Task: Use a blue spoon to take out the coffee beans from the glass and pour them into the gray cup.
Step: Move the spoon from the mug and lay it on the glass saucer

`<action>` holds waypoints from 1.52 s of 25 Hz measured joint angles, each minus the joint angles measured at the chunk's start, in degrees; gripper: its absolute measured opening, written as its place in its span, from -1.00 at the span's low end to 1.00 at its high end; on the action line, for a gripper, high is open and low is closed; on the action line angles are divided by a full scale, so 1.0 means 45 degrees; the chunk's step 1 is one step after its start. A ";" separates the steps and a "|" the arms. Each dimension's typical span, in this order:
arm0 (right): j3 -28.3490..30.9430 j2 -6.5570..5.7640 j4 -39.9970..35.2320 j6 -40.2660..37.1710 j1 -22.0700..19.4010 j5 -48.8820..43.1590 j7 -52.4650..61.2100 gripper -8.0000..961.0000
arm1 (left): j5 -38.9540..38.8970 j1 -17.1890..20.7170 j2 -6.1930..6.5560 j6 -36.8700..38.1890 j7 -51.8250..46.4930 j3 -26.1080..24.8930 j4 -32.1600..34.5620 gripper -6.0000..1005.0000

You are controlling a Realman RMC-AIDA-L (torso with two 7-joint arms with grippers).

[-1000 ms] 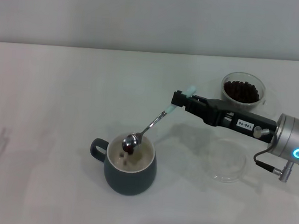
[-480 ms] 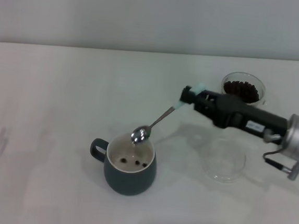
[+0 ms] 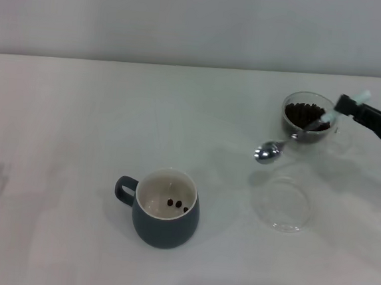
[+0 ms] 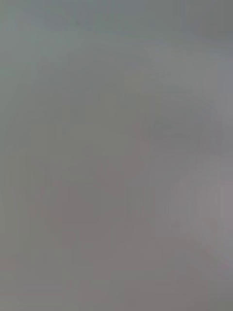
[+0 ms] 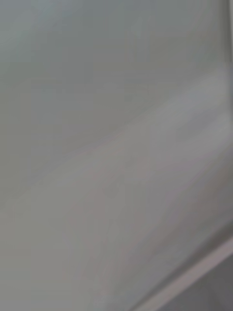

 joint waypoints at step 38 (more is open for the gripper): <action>-0.0056 0.0266 0.1324 0.3482 0.0122 -0.2162 0.1473 -0.69 | -0.0013 -0.0081 -0.0001 0.0000 -0.0003 0.0000 0.0175 0.77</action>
